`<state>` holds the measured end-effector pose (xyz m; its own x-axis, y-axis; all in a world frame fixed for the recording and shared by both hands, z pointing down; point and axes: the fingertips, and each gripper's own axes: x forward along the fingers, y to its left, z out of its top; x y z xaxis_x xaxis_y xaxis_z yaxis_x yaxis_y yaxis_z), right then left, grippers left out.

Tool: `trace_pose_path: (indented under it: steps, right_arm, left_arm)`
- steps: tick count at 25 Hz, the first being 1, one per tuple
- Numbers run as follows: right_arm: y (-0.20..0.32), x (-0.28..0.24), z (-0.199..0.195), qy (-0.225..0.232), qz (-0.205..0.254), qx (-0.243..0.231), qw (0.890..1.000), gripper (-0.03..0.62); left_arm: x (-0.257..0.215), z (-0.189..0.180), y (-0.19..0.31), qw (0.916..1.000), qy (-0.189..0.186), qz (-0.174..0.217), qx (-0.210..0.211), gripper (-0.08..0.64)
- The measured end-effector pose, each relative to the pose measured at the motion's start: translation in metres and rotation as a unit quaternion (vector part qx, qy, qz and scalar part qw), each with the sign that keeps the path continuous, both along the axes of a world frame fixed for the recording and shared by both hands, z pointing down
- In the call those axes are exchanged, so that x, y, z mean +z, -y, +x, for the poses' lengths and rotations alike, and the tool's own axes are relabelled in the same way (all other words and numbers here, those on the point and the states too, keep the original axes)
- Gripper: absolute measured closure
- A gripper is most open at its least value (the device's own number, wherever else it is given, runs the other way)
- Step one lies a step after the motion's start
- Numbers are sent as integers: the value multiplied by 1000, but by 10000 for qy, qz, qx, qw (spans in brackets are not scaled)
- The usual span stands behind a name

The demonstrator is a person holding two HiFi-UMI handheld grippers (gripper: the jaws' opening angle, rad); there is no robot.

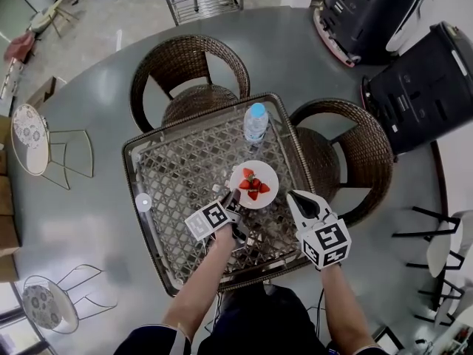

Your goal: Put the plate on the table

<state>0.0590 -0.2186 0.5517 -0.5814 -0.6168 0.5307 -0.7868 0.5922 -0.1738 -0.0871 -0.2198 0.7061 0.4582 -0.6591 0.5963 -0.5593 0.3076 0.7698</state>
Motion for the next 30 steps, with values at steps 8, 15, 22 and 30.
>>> trace_pose_path:
  steps: [8, 15, 22, 30]
  right_arm:
    - [-2, -4, 1, 21, -1, 42, 10000, 586]
    - [-5, -5, 0, 40, 3, 45, 10000, 586]
    - [-7, -7, -2, 62, 25, 56, 10000, 586]
    - [-10, -8, 0, 61, 40, 124, 9999, 587]
  left_arm:
    - [-2, 0, 1, 9969, 729, -277, 126, 512]
    - [0, 3, 2, 9881, 1462, -323, 347, 503]
    - [1, 5, 2, 9811, 1861, -185, 504, 499]
    - [0, 3, 2, 9775, 2019, -128, 598, 477]
